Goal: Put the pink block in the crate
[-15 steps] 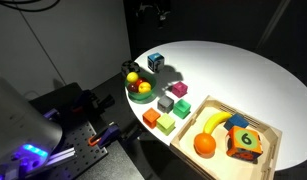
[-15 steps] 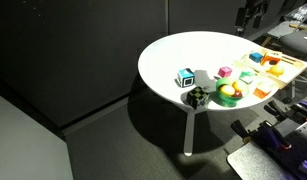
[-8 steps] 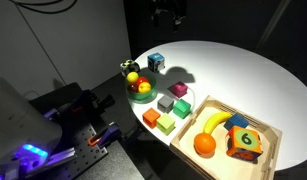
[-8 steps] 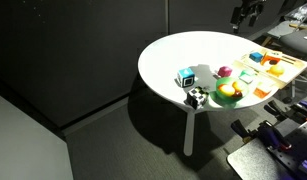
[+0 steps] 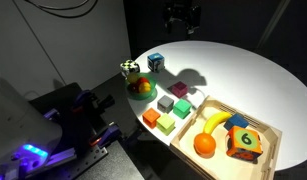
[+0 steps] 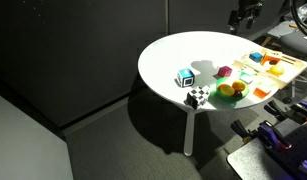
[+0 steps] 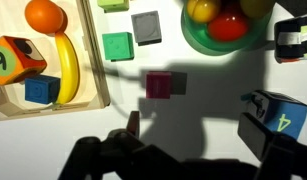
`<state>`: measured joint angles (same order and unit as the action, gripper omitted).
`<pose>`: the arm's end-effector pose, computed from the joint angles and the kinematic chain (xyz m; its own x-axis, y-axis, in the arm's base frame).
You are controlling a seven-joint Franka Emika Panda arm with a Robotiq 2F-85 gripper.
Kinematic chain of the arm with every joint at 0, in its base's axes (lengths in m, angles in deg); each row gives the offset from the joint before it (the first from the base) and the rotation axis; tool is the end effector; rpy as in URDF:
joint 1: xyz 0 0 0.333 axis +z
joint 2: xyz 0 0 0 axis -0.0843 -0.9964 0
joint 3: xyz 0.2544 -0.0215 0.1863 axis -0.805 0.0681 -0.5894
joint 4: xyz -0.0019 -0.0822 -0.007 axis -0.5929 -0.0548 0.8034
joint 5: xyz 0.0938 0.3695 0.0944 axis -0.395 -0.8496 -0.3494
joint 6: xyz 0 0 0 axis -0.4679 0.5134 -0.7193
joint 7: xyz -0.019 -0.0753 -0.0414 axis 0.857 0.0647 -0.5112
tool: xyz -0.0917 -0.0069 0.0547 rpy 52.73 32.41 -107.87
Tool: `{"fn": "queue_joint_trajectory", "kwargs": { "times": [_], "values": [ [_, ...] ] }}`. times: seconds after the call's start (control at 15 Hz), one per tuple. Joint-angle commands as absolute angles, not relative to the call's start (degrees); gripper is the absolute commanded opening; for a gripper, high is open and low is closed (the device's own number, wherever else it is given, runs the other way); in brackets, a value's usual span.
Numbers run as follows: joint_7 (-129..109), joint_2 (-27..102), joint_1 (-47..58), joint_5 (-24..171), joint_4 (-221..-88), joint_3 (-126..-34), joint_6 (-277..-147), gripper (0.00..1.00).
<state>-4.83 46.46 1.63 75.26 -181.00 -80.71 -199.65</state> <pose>0.5574 -0.0663 0.3626 0.9953 -0.0618 -0.0744 -0.0567 -0.9960 0.0691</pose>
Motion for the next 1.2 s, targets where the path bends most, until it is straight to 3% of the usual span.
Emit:
{"fn": "queue_joint_trajectory", "kwargs": {
  "times": [0.0, 1.13],
  "values": [
    [-4.77, 42.27, 0.93, 74.58, -176.83, -80.12, -198.89, 1.0],
    [-5.01, 36.67, 0.54, 75.33, -174.2, -79.38, -198.65, 1.0]
  ]
}}
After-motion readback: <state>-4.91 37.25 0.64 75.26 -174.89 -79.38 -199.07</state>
